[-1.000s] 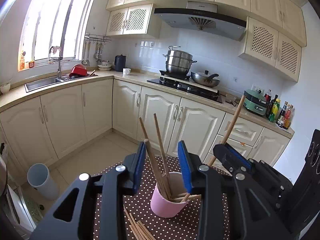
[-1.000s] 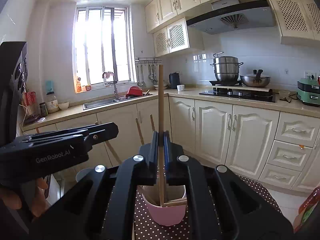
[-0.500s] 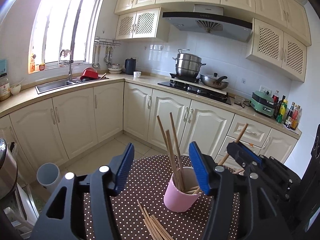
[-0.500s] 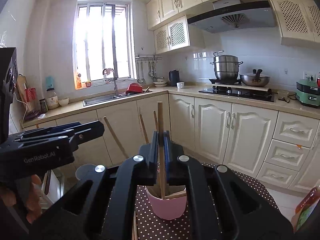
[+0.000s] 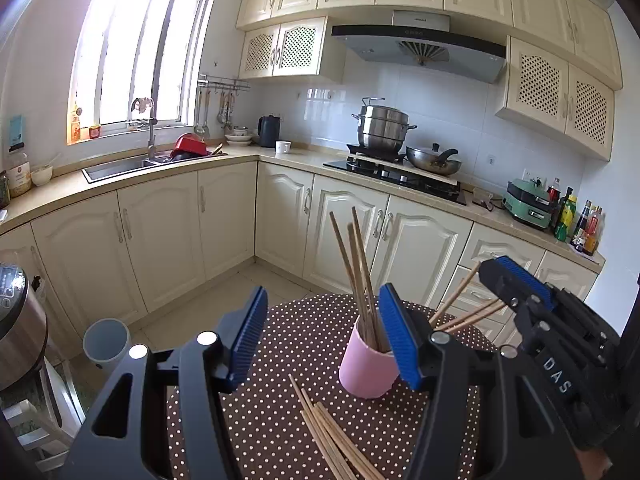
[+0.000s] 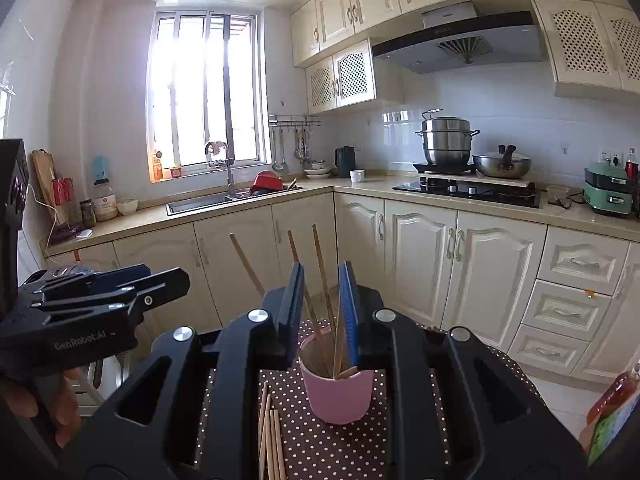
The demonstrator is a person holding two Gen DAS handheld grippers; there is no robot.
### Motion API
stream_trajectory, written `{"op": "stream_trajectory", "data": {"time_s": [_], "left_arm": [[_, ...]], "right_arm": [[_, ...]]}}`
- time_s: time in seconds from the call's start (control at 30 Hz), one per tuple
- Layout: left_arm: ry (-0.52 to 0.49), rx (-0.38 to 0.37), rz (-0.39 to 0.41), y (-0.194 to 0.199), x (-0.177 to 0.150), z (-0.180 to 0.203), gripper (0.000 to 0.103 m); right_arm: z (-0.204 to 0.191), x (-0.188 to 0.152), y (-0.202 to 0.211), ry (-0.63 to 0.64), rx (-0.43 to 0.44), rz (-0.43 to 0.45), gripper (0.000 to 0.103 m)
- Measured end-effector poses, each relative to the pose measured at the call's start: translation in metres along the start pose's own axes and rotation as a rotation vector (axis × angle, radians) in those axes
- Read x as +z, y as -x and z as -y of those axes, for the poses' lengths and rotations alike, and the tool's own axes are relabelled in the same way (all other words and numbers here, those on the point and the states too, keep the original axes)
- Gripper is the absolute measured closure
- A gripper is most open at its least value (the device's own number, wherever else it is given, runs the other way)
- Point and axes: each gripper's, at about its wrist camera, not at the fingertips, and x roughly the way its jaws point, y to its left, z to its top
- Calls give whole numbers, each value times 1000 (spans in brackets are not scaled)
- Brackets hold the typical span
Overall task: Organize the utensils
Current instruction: 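Open the left gripper and withdraw it while the right gripper opens in the cup, then lower both grippers onto the chopstick pile and close each on one chopstick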
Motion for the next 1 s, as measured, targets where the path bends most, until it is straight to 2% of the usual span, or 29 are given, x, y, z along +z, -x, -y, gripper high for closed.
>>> {"op": "stream_trajectory", "data": {"time_s": [0.2, 0.5, 1.0], "left_arm": [[-4, 1, -22, 11, -17, -1, 46], [29, 13, -102, 10, -47, -16, 46], [58, 28, -361, -50, -124, -24, 46]], "right_arm": [[0, -8, 16, 2, 0, -10, 80], [5, -36, 32, 3, -7, -51, 77], [5, -102, 13, 10, 2, -201, 77]]}}
